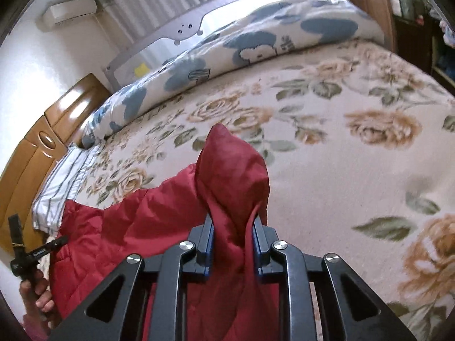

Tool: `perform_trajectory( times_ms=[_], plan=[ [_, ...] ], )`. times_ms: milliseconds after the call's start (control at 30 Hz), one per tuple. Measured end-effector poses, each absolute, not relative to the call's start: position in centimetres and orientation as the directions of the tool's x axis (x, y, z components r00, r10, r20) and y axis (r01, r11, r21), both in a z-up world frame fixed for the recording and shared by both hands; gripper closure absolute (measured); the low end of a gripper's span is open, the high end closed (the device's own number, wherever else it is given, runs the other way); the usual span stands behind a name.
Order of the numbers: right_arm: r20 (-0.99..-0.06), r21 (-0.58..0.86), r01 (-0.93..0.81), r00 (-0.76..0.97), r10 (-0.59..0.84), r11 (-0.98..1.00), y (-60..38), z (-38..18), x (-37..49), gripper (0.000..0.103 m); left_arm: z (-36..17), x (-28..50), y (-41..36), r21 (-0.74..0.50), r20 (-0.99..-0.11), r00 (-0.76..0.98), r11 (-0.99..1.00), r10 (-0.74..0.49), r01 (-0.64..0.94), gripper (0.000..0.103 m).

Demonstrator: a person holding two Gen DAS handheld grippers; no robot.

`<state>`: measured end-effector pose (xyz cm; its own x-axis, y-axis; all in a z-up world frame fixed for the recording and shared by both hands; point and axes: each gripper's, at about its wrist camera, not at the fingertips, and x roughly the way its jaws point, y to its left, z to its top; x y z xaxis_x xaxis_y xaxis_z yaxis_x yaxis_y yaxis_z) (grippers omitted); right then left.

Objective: Fold large clothes

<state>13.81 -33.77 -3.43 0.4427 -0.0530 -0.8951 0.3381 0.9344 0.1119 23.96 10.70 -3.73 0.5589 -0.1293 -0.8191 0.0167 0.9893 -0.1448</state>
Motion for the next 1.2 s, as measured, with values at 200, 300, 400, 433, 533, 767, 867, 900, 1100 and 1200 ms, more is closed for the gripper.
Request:
perform_trajectory(
  times_ms=[200, 300, 400, 433, 533, 767, 867, 900, 1100, 1200],
  plan=[
    [-0.927, 0.019, 0.368, 0.355, -0.121, 0.93, -34.2, -7.0, 14.5, 0.083, -7.4, 26.4, 10.2, -0.124, -0.864, 0.494, 0.992, -0.097, -0.024, 0.087],
    [-0.934, 0.007, 0.378, 0.333, -0.13, 0.926, -34.4, -8.1, 14.4, 0.083, -8.4, 27.5, 10.2, -0.119, -0.874, 0.479, 0.992, -0.085, -0.041, 0.087],
    [-0.936, -0.01, 0.381, 0.323, -0.143, 0.924, -34.4, -8.5, 14.3, 0.082, -8.8, 28.0, 9.9, -0.098, -0.877, 0.475, 0.994, -0.065, -0.045, 0.086],
    [-0.936, -0.011, 0.383, 0.322, -0.144, 0.924, -34.4, -8.5, 14.3, 0.082, -8.9, 28.1, 9.8, -0.093, -0.878, 0.476, 0.995, -0.06, -0.046, 0.086],
    [-0.936, -0.01, 0.383, 0.322, -0.144, 0.924, -34.4, -8.6, 14.3, 0.082, -9.2, 28.2, 9.8, -0.091, -0.878, 0.474, 0.995, -0.057, -0.048, 0.086],
    [-0.935, -0.013, 0.386, 0.322, -0.148, 0.922, -34.5, -8.7, 14.4, 0.08, -9.4, 28.1, 10.2, -0.099, -0.879, 0.472, 0.994, -0.066, -0.046, 0.085],
    [-0.936, -0.017, 0.39, 0.317, -0.151, 0.921, -34.7, -8.6, 14.4, 0.072, -9.3, 28.0, 10.3, -0.108, -0.881, 0.467, 0.993, -0.075, -0.044, 0.083],
    [-0.937, -0.012, 0.394, 0.315, -0.147, 0.919, -34.7, -8.6, 14.4, 0.068, -9.2, 28.0, 10.5, -0.117, -0.882, 0.464, 0.992, -0.083, -0.046, 0.08],
    [-0.926, 0.032, 0.42, 0.355, -0.131, 0.907, -35.0, -6.5, 13.0, 0.053, -7.1, 26.1, 12.1, -0.18, -0.86, 0.494, 0.982, -0.131, -0.052, 0.067],
    [-0.913, 0.029, 0.396, 0.385, -0.138, 0.918, -34.0, -5.0, 12.2, 0.049, -5.5, 23.9, 12.5, -0.172, -0.836, 0.535, 0.984, -0.126, -0.037, 0.061]
  ],
)
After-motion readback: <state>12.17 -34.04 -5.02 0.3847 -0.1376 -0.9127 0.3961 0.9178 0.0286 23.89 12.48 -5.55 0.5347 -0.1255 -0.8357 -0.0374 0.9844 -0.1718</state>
